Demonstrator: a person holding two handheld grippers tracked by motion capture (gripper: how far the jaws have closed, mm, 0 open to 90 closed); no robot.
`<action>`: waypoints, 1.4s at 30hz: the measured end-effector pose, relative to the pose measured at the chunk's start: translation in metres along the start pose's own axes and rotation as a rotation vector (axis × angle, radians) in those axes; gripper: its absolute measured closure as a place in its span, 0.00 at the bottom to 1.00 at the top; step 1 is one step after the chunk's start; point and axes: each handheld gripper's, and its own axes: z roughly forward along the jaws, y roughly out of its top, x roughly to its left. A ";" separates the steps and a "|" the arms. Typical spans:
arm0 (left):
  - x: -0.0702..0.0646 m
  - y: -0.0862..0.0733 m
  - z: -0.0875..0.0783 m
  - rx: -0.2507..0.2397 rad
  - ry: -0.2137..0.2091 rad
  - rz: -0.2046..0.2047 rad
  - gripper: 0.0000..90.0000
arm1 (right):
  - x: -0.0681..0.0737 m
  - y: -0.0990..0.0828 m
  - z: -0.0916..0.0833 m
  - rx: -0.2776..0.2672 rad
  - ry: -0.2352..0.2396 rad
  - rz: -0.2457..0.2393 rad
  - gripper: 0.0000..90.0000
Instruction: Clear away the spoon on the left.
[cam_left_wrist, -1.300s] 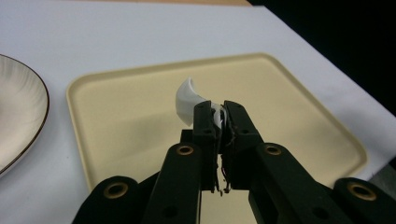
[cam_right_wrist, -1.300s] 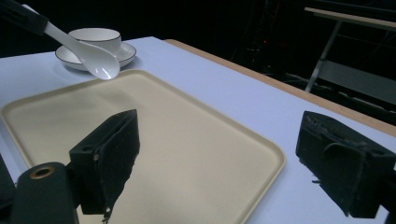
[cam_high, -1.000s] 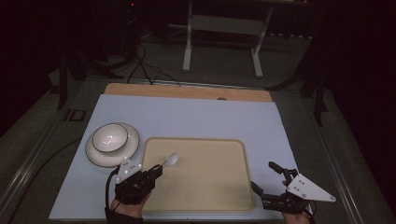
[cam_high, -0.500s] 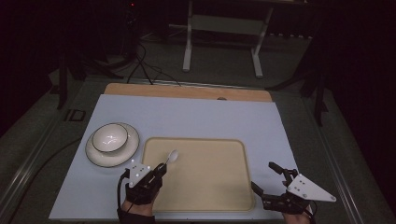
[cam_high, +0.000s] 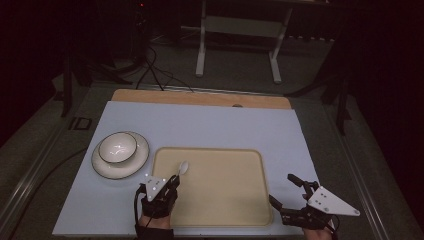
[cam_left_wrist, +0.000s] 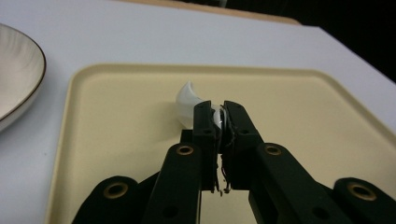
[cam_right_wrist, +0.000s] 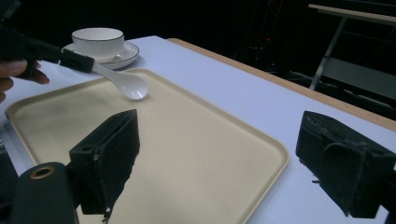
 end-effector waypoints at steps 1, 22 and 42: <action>0.000 -0.001 0.000 0.001 -0.002 -0.005 0.95 | 0.000 0.000 0.000 0.001 -0.001 -0.001 0.15; -0.009 -0.027 0.009 0.173 0.018 0.000 0.89 | 0.001 0.000 0.000 0.002 -0.001 -0.005 0.15; -0.006 -0.032 0.019 0.236 0.022 -0.019 0.80 | 0.001 0.000 0.000 0.000 -0.008 -0.004 0.15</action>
